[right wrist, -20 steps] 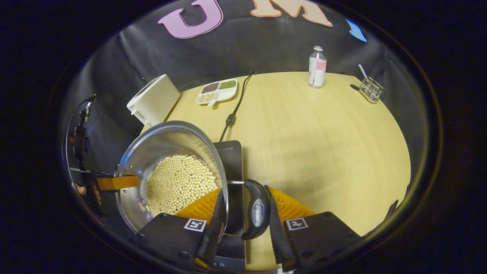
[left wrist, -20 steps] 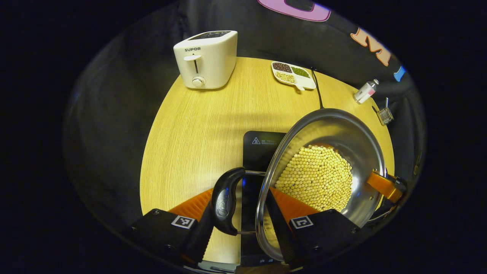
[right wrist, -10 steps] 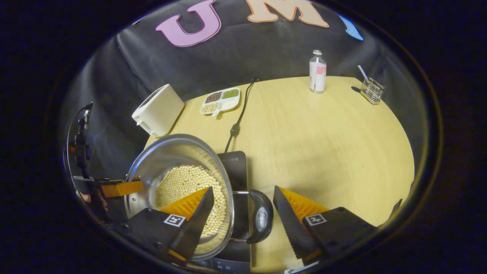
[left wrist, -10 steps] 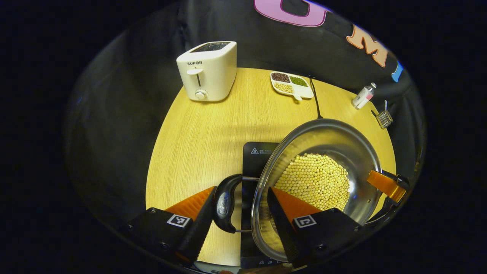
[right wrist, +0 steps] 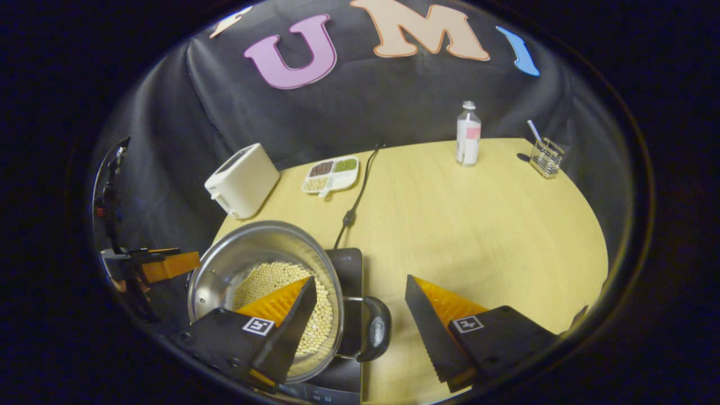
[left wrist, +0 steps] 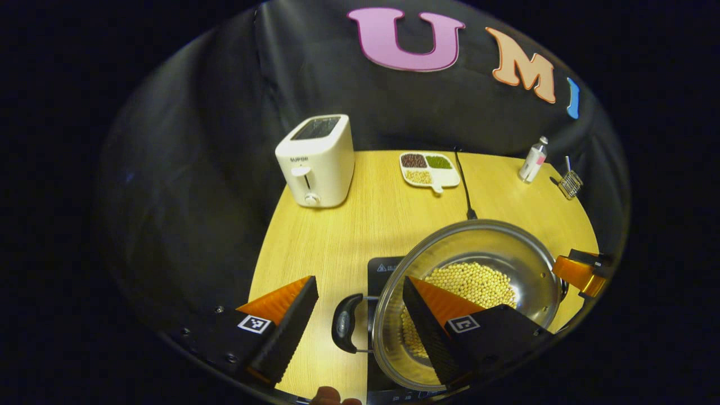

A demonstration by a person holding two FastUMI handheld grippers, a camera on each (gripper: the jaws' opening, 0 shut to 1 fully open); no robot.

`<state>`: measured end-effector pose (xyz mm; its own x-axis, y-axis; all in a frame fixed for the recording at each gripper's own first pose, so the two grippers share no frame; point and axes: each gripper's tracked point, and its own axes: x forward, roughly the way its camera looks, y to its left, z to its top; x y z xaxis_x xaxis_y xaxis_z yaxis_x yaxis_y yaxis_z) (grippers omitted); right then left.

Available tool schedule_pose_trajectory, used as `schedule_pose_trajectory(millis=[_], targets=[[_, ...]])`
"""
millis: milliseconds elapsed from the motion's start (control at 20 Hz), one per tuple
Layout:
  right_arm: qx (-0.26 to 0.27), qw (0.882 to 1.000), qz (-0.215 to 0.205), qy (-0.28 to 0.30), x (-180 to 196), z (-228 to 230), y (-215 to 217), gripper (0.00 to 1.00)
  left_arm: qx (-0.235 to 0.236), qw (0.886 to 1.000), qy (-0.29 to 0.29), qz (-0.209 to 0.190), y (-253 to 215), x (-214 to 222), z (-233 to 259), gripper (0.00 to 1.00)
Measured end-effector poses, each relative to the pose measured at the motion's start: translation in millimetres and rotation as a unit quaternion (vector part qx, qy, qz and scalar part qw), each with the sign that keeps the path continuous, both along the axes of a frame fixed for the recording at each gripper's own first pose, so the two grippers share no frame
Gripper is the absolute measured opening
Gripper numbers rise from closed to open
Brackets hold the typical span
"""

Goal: First push the handle of the pot to place it horizontally, then grasp the pot with both hands and set it on the induction cooktop.

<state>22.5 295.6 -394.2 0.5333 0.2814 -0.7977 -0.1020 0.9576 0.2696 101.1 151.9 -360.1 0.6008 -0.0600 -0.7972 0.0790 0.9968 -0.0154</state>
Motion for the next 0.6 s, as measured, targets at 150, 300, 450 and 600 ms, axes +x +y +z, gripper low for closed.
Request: schedule_pose_trajectory(millis=[150, 300, 450, 600], targets=[[-0.003, 0.999, 0.003, -0.033, 12, 19, -7, 0.98, 0.018, 0.998, -0.055, -0.005, -6, 14, 30, 0.96], [-0.01, 0.997, 0.011, -0.074, 24, 43, -16, 0.94, 0.027, 0.994, -0.104, -0.004, -16, 23, 60, 0.95], [-0.022, 0.992, 0.013, -0.123, 39, 73, -30, 0.99, 0.025, 0.987, -0.157, 0.006, -27, 33, 96, 0.95], [-0.036, 0.984, 0.011, -0.173, 53, 108, -49, 0.94, 0.034, 0.978, -0.204, 0.014, -35, 38, 133, 0.95]])
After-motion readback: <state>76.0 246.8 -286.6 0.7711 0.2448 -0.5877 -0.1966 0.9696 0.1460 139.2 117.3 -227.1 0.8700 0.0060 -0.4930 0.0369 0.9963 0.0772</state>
